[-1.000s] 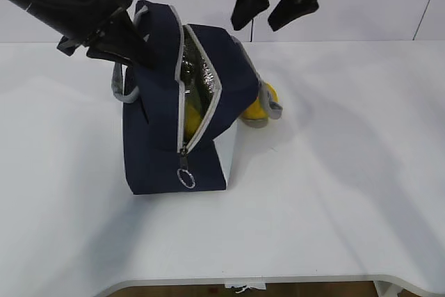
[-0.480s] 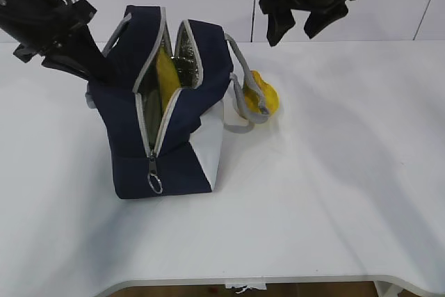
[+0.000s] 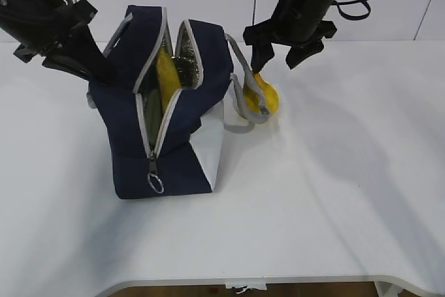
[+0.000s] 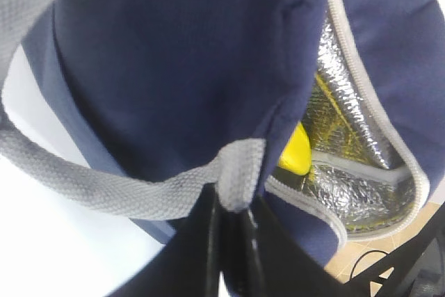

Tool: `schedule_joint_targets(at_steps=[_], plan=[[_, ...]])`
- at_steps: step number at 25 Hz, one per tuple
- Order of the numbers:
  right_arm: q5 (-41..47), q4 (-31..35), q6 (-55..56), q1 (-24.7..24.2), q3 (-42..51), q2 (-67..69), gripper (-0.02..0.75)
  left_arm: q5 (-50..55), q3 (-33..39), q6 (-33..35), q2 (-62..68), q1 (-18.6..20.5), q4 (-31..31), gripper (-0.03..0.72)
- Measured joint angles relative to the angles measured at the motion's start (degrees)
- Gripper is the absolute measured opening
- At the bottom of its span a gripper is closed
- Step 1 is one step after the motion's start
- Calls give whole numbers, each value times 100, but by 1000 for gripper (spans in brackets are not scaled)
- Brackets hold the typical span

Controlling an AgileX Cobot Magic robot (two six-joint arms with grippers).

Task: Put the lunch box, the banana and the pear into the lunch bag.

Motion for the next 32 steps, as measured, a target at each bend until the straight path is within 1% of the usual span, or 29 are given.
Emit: schedule_joint_targets(at_steps=[3,6,10,12,22,24,27,29,32], plan=[[-280,38,0,0,0,4,581,0,0,0,0,0,0,5],[-318,165,0,0,0,55,581,0,0,0,0,0,0,5],[-383,648,-206,0,0,142,581,0,0,0,0,0,0,5],[-458,778,-285,0,0,180,581,0,0,0,0,0,2,5],[-505,822,-359,0,0,458,581,0,0,0,0,0,12,5],[-505,822,-359,0,0,458,568,0,0,0,0,0,25,5],[-505,801,-359,0,0,458,486,0,0,0,0,0,27,5],[-505,792,-367,0,-4,458,370,0,0,0,0,0,37,5],[-449,725,-372,0,-26,447,237,0,0,0,0,0,37,5]])
